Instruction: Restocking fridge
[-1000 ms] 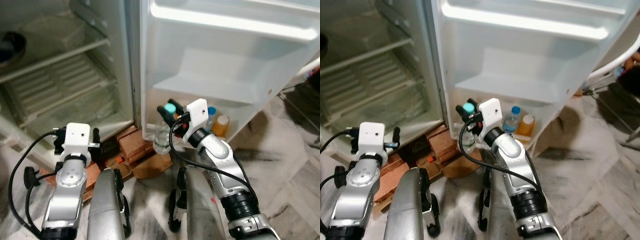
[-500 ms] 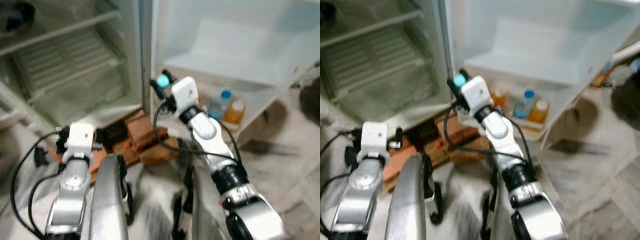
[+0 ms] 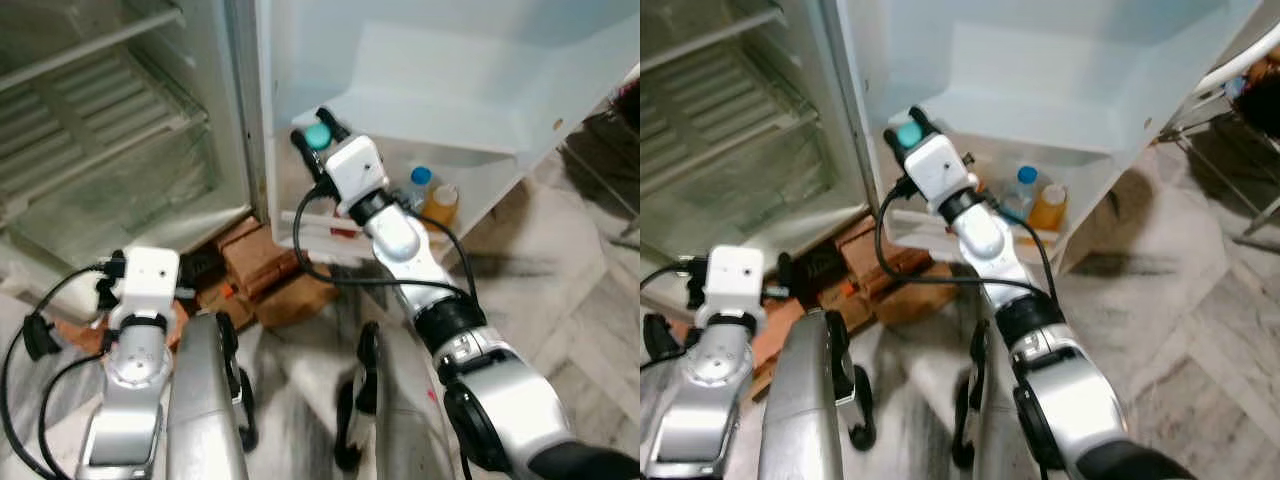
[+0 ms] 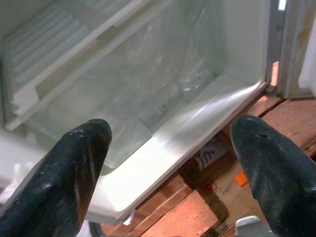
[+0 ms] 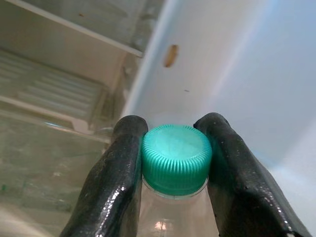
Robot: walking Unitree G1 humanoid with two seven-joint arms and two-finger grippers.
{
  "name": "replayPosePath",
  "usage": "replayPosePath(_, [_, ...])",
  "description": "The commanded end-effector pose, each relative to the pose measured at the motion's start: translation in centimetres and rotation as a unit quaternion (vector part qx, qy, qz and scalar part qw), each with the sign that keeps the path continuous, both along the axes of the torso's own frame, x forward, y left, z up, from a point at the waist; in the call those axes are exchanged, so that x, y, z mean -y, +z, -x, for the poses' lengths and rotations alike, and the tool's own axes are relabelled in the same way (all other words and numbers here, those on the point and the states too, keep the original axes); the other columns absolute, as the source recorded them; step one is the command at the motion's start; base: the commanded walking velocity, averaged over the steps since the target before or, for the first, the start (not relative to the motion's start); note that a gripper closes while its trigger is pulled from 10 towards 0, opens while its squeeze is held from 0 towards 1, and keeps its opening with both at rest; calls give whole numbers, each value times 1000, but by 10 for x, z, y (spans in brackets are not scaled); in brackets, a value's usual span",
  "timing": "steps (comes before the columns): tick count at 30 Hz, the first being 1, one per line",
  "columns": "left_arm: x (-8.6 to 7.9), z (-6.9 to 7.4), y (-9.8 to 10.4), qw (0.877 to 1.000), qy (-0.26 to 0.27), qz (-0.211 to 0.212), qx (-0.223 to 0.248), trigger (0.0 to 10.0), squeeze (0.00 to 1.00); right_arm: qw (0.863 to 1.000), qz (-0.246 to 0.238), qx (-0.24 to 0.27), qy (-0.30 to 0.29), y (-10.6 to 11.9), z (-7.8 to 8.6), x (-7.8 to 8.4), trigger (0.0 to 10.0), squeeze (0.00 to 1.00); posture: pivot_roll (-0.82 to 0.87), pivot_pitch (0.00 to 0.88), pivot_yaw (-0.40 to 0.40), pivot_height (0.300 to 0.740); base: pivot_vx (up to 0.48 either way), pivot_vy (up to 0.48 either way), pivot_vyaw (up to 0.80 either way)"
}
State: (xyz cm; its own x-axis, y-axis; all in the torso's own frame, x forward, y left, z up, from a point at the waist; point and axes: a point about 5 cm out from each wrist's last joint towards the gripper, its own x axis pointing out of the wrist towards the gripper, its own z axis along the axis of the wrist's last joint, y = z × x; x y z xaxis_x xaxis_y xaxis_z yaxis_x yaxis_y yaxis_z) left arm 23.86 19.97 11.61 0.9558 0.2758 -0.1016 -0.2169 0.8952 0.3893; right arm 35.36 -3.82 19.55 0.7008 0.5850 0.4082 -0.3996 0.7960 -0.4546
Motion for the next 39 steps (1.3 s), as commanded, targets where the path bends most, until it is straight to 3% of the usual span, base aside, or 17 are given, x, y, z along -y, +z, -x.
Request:
replayPosePath(1, [-5, 7, -1, 1000, 20, -10, -6, 10000, 0, 1000, -8, 22, 5, 8, 0, -4, 10000, 0, 97, 335, -93, 566, 0, 0, 0])
replayPosePath(4, [-10, 18, 3, 998, 49, -24, -4, 10000, 0, 999, -9, 33, 7, 14, -3, -11, 10000, 0, 118, 366, -116, 566, 0, 0, 0])
replayPosePath(9, [-9, 26, 3, 998, 54, -18, -8, 10000, 0, 999, 1, 53, 4, 19, -4, -19, 10000, 0, 126, 393, -130, 566, 0, 0, 0])
replayPosePath(13, [-7, 35, 4, 998, 54, -17, -15, 10000, 0, 993, 49, 107, -18, 24, -6, -23, 10000, 0, 136, 419, -122, 566, 0, 0, 0])
replayPosePath(16, [-8, 37, 4, 998, 51, -20, -18, 10000, 0, 992, 63, 108, -35, 22, -9, -20, 10000, 0, 140, 424, -116, 566, 0, 0, 0])
replayPosePath(19, [-10, 35, 6, 998, 45, -28, -20, 10000, 0, 994, 67, 36, -84, 1, -18, -2, 10000, 0, 153, 429, -109, 566, 0, 0, 0])
replayPosePath(23, [-10, 34, 8, 998, 44, -28, -19, 10000, 0, 993, 48, -20, -109, -13, -22, 7, 10000, 0, 157, 430, -109, 566, 0, 0, 0])
replayPosePath(24, [-8, 33, 8, 999, 43, -27, -18, 10000, 0, 989, 32, -67, -124, -26, -23, 15, 10000, 0, 156, 428, -114, 566, 0, 0, 0])
replayPosePath(27, [-6, 32, 8, 999, 42, -26, -17, 10000, 0, 983, 13, -124, -135, -41, -22, 23, 10000, 0, 153, 425, -117, 566, 0, 0, 0])
replayPosePath(34, [-2, 25, 8, 999, 35, -22, -12, 10000, 0, 974, 11, -183, -137, -55, -22, 29, 10000, 0, 150, 409, -123, 566, 0, 0, 0])
replayPosePath(39, [-1, 21, 9, 999, 34, -20, -8, 10000, 0, 971, 18, -196, -135, -59, -23, 32, 10000, 0, 147, 401, -128, 566, 0, 0, 0])
